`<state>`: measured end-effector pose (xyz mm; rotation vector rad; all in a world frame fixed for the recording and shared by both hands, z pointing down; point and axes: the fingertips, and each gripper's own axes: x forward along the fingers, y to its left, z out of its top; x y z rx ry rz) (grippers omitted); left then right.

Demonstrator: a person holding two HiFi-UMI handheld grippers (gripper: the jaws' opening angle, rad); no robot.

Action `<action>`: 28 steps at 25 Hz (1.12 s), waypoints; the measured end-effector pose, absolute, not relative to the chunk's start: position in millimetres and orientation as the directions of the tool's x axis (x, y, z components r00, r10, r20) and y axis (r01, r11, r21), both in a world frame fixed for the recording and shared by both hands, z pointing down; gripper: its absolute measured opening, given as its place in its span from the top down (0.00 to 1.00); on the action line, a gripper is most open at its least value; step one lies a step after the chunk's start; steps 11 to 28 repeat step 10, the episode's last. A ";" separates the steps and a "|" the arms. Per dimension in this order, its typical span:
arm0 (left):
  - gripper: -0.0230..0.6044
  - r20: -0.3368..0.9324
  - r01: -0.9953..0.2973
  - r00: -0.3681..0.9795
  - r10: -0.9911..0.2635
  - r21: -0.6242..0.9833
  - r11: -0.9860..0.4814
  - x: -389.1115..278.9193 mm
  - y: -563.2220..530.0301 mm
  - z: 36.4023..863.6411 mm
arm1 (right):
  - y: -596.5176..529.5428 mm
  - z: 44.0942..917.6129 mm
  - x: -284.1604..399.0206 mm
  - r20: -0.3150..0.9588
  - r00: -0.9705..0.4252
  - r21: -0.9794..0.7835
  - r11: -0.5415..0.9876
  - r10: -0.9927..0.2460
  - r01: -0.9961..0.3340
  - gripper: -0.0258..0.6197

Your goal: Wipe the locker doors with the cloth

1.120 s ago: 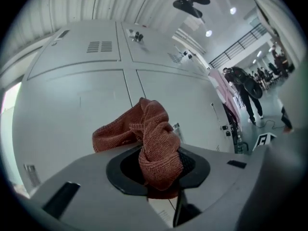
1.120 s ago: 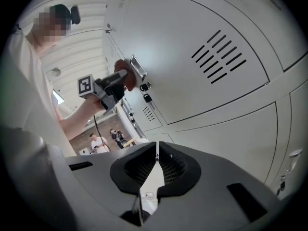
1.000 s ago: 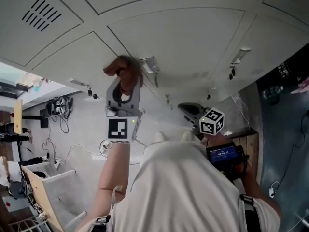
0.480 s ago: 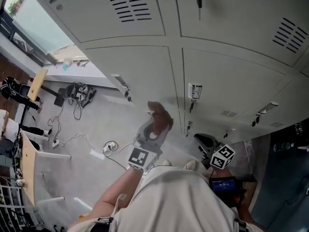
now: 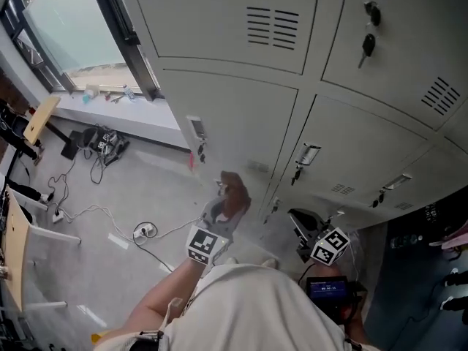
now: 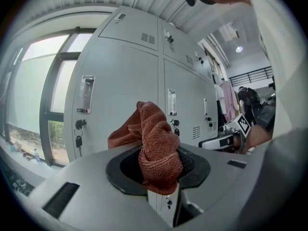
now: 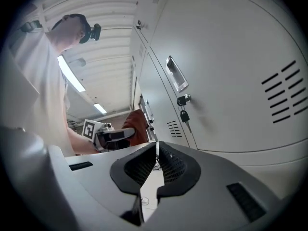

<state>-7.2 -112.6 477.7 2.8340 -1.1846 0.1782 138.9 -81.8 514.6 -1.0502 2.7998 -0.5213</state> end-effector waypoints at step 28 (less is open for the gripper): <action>0.78 0.148 -0.685 0.723 -0.675 0.029 -0.728 -23.2 -105.0 487.6 | -77.7 500.9 129.3 0.022 -0.731 -0.314 0.690 -0.682 -0.653 0.92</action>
